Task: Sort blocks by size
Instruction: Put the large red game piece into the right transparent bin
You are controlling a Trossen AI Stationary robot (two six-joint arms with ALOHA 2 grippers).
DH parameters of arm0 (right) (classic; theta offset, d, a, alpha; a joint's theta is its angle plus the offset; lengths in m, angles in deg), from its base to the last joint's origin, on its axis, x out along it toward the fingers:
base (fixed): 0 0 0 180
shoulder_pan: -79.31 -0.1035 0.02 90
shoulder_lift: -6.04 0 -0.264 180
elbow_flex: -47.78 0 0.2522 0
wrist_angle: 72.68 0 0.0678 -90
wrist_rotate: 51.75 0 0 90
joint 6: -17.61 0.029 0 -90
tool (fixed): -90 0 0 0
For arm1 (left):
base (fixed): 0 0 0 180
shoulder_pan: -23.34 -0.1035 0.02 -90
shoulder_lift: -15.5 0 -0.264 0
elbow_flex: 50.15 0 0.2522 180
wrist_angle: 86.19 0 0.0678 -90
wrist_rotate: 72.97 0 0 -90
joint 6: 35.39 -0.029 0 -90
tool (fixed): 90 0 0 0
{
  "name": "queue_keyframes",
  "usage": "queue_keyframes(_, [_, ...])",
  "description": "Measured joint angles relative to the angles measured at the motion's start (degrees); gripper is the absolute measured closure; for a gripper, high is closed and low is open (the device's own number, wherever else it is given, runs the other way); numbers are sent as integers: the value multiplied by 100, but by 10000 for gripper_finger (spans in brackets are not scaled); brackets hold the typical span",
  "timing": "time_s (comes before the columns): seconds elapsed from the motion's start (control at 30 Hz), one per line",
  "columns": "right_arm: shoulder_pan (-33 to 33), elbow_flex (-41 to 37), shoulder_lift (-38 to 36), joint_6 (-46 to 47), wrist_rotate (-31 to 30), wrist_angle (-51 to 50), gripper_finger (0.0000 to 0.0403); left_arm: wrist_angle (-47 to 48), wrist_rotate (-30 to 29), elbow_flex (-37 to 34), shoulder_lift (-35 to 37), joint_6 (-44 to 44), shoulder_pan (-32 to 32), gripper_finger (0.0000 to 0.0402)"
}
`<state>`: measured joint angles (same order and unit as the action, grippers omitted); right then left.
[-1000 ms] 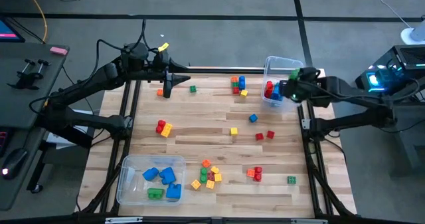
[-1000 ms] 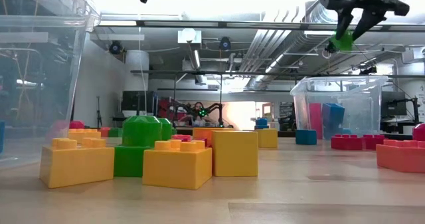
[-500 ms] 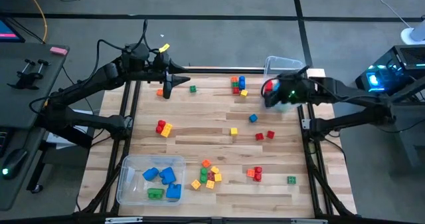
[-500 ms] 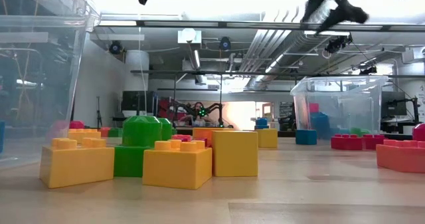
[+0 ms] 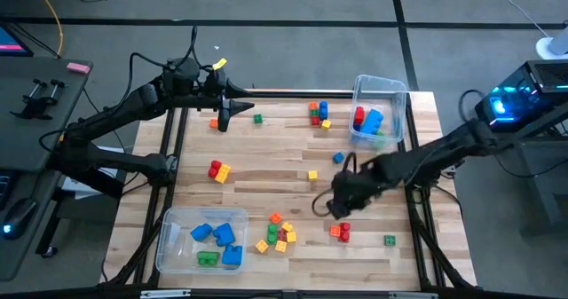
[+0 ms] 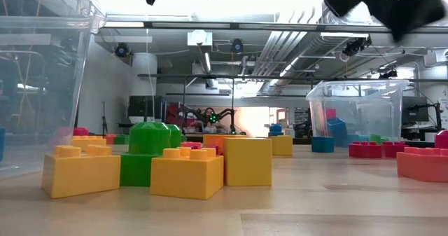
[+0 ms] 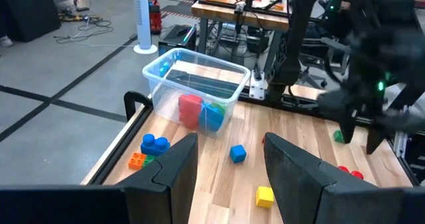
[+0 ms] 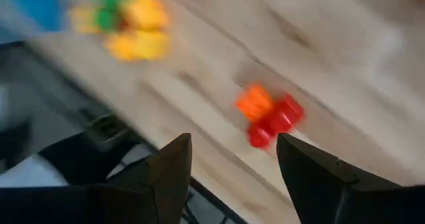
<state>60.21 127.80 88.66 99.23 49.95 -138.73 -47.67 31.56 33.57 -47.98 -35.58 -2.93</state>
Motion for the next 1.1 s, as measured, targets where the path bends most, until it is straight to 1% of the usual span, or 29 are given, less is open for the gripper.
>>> queue_keyframes(0.17, [-388,0,772,1697,10,-222,186,0,1,0,0,-6,-1,241])
queue_keyframes(0.33, [-594,0,1342,2700,-4,-16,186,7,1,0,0,-251,-1,241])
queue_keyframes(0.5, [-657,0,1716,3219,1,13,186,69,-1,0,0,-565,1,241])
queue_keyframes(0.7, [-654,0,1955,3550,-89,30,186,114,-1,0,0,-650,-1,241])
queue_keyframes(0.83, [-654,-7,2010,3694,-118,52,186,118,-1,0,0,-729,1,241])
queue_keyframes(1.1, [-654,-288,2018,4005,-115,253,186,120,0,0,0,-758,1,241])
